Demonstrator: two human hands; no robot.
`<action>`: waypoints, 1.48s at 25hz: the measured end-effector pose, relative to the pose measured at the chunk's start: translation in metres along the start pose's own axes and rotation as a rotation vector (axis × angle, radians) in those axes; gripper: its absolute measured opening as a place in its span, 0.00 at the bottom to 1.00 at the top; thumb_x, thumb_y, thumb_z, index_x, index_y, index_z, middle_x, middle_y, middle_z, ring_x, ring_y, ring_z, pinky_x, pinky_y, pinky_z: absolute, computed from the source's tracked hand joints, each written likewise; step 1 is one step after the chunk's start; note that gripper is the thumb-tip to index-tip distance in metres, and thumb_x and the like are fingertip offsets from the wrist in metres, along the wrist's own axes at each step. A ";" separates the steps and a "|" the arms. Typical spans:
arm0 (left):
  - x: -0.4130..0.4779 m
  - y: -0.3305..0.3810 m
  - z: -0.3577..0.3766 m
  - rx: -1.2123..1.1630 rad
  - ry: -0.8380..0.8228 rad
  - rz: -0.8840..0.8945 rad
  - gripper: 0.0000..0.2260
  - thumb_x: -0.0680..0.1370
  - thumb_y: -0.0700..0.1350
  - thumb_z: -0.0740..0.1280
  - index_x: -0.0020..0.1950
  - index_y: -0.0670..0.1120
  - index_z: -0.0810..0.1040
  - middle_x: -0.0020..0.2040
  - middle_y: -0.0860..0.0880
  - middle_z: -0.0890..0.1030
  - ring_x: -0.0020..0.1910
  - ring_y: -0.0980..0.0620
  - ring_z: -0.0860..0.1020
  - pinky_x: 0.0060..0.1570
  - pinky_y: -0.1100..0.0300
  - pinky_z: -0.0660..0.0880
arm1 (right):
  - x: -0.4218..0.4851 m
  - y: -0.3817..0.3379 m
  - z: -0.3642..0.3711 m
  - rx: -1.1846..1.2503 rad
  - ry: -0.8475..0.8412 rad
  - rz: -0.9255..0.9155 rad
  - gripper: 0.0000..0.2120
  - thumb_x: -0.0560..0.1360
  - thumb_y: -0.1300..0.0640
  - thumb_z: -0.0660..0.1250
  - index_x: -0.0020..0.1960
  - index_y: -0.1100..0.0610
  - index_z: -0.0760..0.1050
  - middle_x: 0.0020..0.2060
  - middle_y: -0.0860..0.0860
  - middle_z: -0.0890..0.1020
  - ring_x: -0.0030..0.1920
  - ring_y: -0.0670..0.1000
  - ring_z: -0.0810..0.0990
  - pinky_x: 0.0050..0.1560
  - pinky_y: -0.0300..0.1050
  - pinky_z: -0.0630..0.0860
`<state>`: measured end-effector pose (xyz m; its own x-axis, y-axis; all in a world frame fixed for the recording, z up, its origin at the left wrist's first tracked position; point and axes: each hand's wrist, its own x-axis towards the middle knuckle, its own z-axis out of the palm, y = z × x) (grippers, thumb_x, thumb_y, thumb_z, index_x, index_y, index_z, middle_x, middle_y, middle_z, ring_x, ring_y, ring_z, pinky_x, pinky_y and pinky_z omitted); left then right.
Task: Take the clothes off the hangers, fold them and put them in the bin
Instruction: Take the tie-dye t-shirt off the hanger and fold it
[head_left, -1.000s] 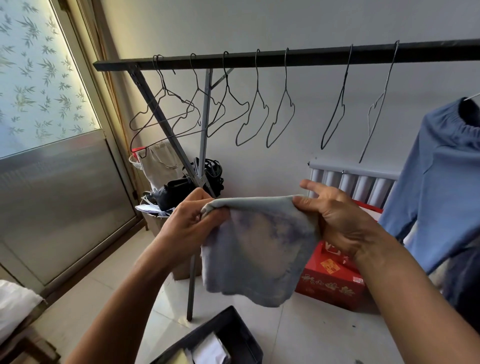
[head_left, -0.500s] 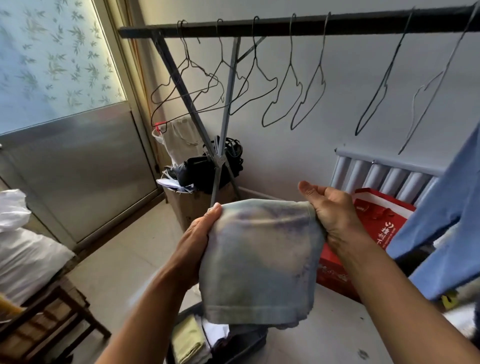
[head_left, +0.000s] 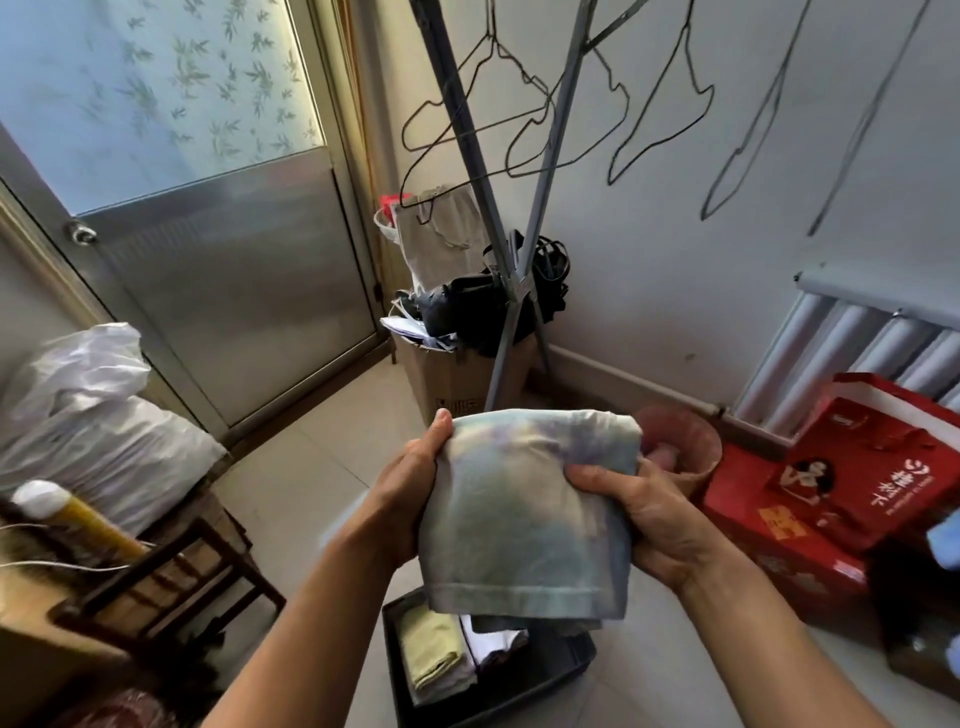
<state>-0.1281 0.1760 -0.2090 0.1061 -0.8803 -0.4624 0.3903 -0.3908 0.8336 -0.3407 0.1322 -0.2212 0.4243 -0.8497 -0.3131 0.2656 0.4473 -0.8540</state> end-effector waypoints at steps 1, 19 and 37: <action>0.010 -0.003 -0.013 -0.109 -0.020 -0.014 0.29 0.78 0.64 0.56 0.43 0.41 0.83 0.37 0.41 0.84 0.34 0.46 0.84 0.32 0.58 0.79 | 0.013 0.005 0.008 -0.016 0.079 -0.010 0.09 0.69 0.66 0.71 0.49 0.64 0.81 0.53 0.67 0.81 0.47 0.62 0.82 0.52 0.59 0.79; 0.171 -0.077 -0.140 -0.187 0.214 -0.041 0.17 0.73 0.47 0.70 0.56 0.36 0.80 0.48 0.38 0.85 0.41 0.42 0.85 0.36 0.53 0.82 | 0.193 0.141 -0.002 0.144 -0.123 0.274 0.42 0.52 0.40 0.83 0.58 0.63 0.80 0.56 0.63 0.82 0.54 0.61 0.82 0.51 0.54 0.82; 0.345 -0.437 -0.236 -0.132 0.557 -0.352 0.16 0.73 0.23 0.60 0.41 0.45 0.75 0.42 0.39 0.78 0.37 0.46 0.74 0.34 0.58 0.70 | 0.325 0.464 -0.165 -0.391 0.320 0.550 0.08 0.77 0.68 0.63 0.54 0.67 0.76 0.45 0.62 0.84 0.41 0.59 0.82 0.44 0.52 0.80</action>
<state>-0.0463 0.1059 -0.8042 0.3944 -0.4225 -0.8161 0.5927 -0.5617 0.5773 -0.2221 0.0179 -0.7880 0.1186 -0.5980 -0.7927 -0.2648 0.7503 -0.6057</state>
